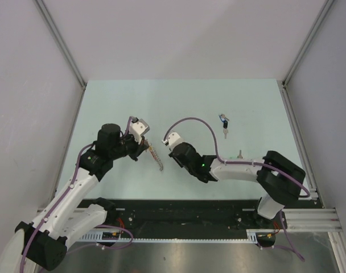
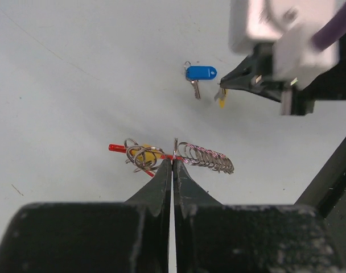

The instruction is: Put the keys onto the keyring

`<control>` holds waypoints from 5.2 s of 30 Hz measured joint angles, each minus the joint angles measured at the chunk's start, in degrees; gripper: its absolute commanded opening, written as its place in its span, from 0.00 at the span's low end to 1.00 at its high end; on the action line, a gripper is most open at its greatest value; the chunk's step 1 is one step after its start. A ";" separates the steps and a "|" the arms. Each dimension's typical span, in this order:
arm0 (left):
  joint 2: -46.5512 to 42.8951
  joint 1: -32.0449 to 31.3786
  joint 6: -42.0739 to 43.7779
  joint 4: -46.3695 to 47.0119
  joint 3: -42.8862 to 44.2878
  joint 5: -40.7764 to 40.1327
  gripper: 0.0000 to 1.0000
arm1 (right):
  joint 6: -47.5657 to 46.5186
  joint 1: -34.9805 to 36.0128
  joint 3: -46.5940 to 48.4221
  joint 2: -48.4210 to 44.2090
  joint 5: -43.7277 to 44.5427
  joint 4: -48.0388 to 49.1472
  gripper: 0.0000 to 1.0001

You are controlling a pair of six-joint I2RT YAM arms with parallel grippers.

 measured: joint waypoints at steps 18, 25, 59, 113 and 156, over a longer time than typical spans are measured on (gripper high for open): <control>-1.11 0.07 0.59 2.38 -0.98 12.24 0.00 | 4.39 -13.35 -19.43 -34.21 -37.00 11.52 0.00; -1.14 0.07 1.16 4.37 -1.51 19.15 0.00 | 7.48 -16.26 -22.16 -39.43 -44.13 16.61 0.00; 14.53 -6.43 14.01 7.45 -0.46 26.43 0.00 | 2.86 -16.35 -23.76 -33.90 -59.12 20.90 0.00; 14.34 -12.50 19.56 7.28 -1.90 23.30 0.00 | -4.63 -13.31 -24.39 -32.26 -57.77 20.74 0.00; 14.43 -12.50 19.56 7.21 -1.90 23.54 0.00 | -4.76 -13.20 -24.39 -30.38 -57.53 21.20 0.00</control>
